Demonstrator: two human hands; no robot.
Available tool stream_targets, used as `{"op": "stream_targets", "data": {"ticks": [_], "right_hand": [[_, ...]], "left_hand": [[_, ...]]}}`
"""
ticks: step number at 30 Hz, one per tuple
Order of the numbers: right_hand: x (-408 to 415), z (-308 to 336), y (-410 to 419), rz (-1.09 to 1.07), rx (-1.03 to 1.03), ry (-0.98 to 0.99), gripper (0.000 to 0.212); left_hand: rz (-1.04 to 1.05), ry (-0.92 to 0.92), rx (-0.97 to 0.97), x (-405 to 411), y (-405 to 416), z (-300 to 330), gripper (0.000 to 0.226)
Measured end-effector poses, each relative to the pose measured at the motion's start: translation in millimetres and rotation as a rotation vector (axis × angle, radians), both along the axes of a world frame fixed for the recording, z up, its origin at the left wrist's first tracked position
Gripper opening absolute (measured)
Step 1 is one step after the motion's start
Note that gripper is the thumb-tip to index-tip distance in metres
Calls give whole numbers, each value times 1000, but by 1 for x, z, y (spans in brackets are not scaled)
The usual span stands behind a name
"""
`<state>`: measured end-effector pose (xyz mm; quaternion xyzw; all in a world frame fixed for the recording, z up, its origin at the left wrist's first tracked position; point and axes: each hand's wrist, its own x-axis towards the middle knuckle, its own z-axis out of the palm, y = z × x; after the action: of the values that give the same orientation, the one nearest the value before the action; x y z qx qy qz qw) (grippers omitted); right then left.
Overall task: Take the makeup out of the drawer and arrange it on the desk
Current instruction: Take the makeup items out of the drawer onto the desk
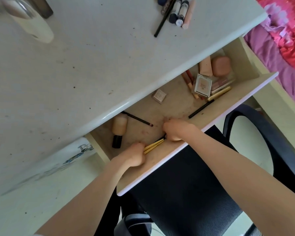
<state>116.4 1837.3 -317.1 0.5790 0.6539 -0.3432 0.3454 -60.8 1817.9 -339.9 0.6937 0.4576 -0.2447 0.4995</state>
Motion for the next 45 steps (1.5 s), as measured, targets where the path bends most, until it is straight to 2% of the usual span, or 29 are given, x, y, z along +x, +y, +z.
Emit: {"op": "stream_targets", "data": {"ticks": [5, 8, 11, 13, 15, 17, 19, 22, 24, 27, 29, 31, 34, 37, 41, 45], "right_hand": [[-2, 2, -1, -7, -1, 28, 26], [-1, 10, -5, -71, 59, 73, 27], [1, 29, -10, -160, 82, 145, 23], [4, 44, -14, -242, 94, 224, 18], [8, 61, -18, -324, 123, 304, 24], [13, 79, -22, -408, 167, 361, 36], [17, 93, -25, -490, 215, 380, 37], [16, 112, -24, -735, 336, 494, 29], [5, 124, -18, -941, 438, 625, 30], [-30, 137, 0, -1336, 416, 944, 19], [-58, 141, 19, -1617, 274, 1141, 18], [-86, 143, 38, -1826, 150, 1240, 18], [-120, 141, 62, -1885, 137, 1158, 16], [-139, 136, 81, -1859, 246, 1005, 9], [-148, 126, 93, -1886, 351, 926, 22], [-143, 118, 88, -1699, 521, 761, 19]], "left_hand": [[58, -59, -39, -5, 1, 11, 23], [128, -73, -24, -9, 2, 18, 5], [177, -85, 23, -11, 5, 32, 4], [178, -113, 63, -12, 11, 47, 16], [143, -134, 108, -13, 19, 64, 28], [145, -158, 108, -16, 28, 84, 30], [231, -239, 27, -21, 37, 103, 30], [525, -445, -32, -32, 52, 127, 23], [662, -452, 81, -40, 64, 136, 20], [590, -307, 315, -55, 86, 141, 20], [453, -192, 434, -66, 102, 144, 24], [376, -72, 545, -76, 117, 146, 32], [351, -1, 692, -89, 135, 147, 38], [381, -39, 754, -96, 148, 143, 45], [397, -84, 760, -100, 154, 135, 52], [390, -101, 802, -109, 147, 130, 47]]}}
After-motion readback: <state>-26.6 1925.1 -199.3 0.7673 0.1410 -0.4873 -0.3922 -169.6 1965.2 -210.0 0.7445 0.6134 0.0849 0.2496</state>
